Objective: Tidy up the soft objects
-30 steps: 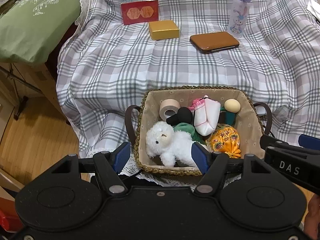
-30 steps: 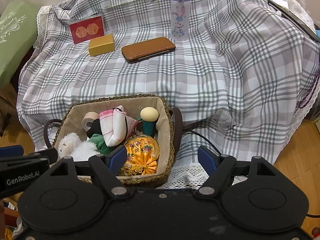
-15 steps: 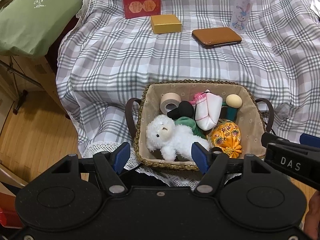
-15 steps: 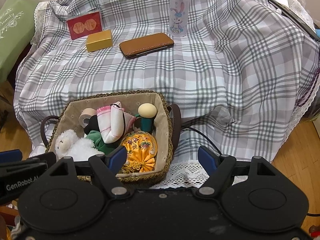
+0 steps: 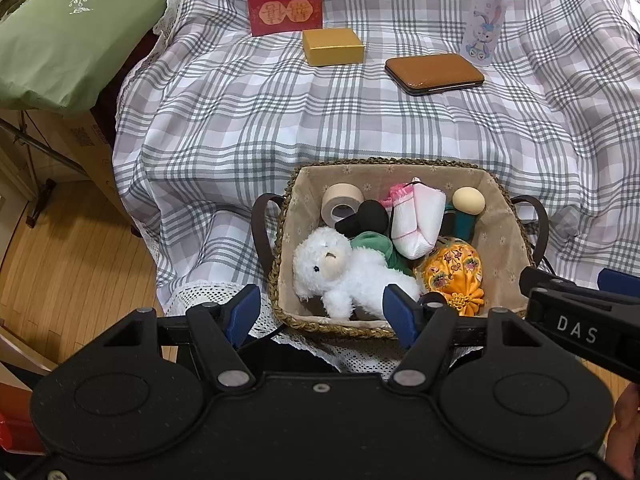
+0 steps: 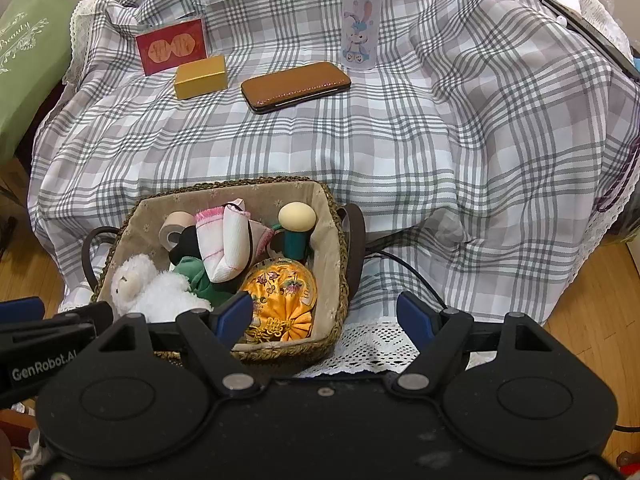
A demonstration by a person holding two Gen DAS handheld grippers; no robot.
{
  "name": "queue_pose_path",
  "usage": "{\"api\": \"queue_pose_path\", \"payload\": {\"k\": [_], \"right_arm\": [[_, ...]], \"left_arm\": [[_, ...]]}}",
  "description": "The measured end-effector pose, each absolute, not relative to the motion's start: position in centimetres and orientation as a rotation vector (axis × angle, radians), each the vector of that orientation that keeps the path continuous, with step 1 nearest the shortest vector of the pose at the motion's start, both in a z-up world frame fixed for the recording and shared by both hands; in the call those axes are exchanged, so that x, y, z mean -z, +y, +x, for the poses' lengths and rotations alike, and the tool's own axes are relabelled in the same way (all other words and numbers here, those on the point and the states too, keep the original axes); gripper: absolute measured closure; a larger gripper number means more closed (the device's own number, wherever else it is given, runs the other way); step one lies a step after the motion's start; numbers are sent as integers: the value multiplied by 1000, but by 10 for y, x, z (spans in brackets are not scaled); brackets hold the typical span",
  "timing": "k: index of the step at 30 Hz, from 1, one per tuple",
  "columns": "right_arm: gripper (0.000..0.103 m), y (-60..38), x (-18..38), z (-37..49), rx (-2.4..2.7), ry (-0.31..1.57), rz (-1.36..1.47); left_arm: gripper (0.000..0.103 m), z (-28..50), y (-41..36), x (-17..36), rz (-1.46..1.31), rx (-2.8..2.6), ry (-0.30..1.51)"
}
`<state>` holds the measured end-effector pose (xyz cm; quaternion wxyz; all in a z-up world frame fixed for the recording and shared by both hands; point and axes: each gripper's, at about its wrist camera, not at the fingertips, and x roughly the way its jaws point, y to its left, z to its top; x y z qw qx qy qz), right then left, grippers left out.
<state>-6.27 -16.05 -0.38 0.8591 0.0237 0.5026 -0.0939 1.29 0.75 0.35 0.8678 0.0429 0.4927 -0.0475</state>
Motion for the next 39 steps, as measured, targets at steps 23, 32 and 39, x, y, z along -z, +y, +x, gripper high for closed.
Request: {"api": "queue_pose_path", "payload": {"k": [23,32,39], "right_arm": [[25,-161,6,-62,191,1068,56],[25,-160,8,-63,190,1070,56],[25,-160,7,-62,191,1071,56]], "left_arm": [[38,12,10,-2,87,97,1035],[38,10,9,0,87,94,1037],[38,9,9,1,88,90,1037]]}}
